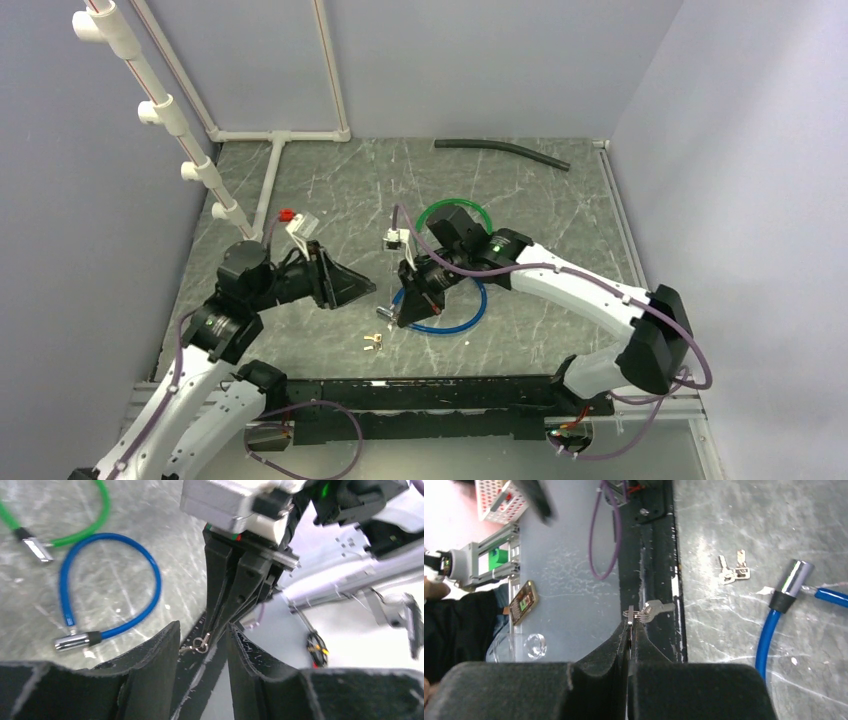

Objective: Unlock with the key

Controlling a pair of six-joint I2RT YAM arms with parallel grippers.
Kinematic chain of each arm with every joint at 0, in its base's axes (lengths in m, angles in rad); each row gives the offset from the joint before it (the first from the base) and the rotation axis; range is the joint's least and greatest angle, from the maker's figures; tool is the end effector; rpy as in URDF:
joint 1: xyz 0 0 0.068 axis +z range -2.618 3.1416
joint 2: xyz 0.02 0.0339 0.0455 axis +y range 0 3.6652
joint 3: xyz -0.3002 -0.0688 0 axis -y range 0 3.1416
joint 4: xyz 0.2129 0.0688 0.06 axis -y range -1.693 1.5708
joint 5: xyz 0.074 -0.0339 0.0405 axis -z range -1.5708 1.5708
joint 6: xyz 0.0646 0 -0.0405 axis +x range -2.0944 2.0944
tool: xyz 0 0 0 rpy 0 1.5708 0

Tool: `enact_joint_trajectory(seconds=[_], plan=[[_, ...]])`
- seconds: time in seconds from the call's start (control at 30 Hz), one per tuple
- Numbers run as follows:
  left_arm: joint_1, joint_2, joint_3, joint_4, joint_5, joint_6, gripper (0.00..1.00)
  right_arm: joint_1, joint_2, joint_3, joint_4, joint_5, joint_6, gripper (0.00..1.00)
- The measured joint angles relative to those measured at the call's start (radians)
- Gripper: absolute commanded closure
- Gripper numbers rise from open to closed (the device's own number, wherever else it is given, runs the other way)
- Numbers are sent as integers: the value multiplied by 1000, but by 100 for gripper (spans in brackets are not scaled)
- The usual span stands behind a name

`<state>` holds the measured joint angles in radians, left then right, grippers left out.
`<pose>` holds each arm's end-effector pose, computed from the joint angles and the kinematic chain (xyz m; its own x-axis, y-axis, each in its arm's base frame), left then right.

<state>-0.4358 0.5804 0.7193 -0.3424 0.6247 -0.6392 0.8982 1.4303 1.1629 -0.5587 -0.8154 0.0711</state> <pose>0.0704 -0.0745 0.3415 -0.6611 -0.2259 -0.7155 0.5823 0.4470 -0.6791 0.1372 0.2478 0.3254 -0.5169 -0.5708 -0.6380 -0.8090 0.0819 0.5821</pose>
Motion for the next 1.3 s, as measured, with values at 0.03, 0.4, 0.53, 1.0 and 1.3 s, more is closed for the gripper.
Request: enact_joint_trajectory(seconds=[0.03, 0.4, 0.53, 1.0, 1.3], plan=[[0, 20, -14, 45, 50, -11, 52, 0, -19, 0, 0, -22, -10, 100], [-19, 98, -111, 352, 298, -166, 59, 0, -73, -3, 11, -146, -32, 100], [-74, 126, -122, 406, 312, -186, 58, 0, -97, -3, 31, -175, -37, 100], [-198, 158, -122, 346, 264, -143, 84, 0, -88, -3, 44, -183, -64, 100], [-217, 148, -113, 291, 211, -108, 100, 0, -74, -3, 38, -188, -62, 100]])
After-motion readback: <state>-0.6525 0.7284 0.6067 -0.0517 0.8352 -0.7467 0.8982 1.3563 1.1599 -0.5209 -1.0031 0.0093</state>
